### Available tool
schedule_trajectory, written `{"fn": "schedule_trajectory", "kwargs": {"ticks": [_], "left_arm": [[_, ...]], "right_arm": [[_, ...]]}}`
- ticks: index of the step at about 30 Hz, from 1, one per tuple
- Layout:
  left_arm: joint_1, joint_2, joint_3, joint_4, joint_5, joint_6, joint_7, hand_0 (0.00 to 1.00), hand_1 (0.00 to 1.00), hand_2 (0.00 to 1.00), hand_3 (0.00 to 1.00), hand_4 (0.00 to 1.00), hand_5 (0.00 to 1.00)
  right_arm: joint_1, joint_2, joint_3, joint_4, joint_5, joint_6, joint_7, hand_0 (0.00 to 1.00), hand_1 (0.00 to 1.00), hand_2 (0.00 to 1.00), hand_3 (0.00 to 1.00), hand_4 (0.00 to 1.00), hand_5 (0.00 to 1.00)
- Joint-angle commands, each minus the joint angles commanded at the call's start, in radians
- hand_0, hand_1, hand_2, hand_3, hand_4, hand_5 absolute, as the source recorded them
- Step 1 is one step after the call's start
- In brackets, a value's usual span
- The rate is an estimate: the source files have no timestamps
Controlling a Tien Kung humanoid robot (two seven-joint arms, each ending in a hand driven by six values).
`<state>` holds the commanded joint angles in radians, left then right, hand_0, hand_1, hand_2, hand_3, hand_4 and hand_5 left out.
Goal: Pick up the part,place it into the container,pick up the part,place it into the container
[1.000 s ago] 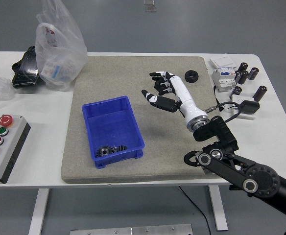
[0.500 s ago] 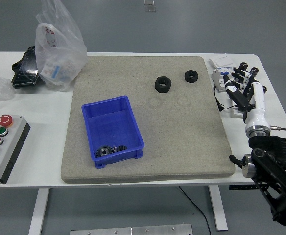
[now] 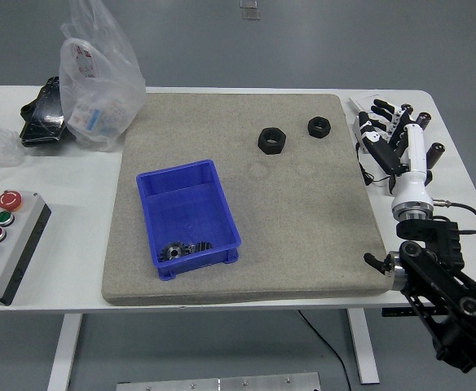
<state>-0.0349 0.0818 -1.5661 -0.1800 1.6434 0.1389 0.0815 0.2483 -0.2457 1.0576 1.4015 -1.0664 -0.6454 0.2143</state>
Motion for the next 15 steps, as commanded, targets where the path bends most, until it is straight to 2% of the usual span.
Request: {"fn": "schedule_trajectory", "kwargs": {"ticks": [4, 9, 11, 15], "left_arm": [[-0.009, -0.005, 0.015, 0.000, -0.012, 0.002, -0.009, 0.627, 0.533, 0.538, 0.620, 0.709, 0.421], [0.001, -0.015, 0.021, 0.000, -0.021, 0.000, -0.008, 0.627, 0.533, 0.538, 0.621, 0.709, 0.417], [0.009, -0.020, 0.004, 0.000, -0.008, 0.003, 0.004, 0.627, 0.533, 0.538, 0.621, 0.709, 0.417], [0.027, -0.033, -0.038, 0.000, 0.050, 0.027, 0.060, 0.626, 0.534, 0.537, 0.622, 0.711, 0.411]], "right_arm": [[-0.019, -0.010, 0.023, 0.024, -0.076, 0.000, -0.056, 0.603, 0.675, 0.730, 0.695, 0.711, 0.350], [-0.042, -0.017, 0.035, 0.015, -0.097, 0.000, -0.077, 0.601, 0.671, 0.729, 0.696, 0.702, 0.339], [-0.053, -0.016, 0.037, 0.006, -0.100, 0.000, -0.084, 0.601, 0.671, 0.729, 0.696, 0.702, 0.339], [-0.078, -0.020, 0.040, -0.003, -0.116, 0.000, -0.106, 0.600, 0.669, 0.728, 0.696, 0.698, 0.336]]}}
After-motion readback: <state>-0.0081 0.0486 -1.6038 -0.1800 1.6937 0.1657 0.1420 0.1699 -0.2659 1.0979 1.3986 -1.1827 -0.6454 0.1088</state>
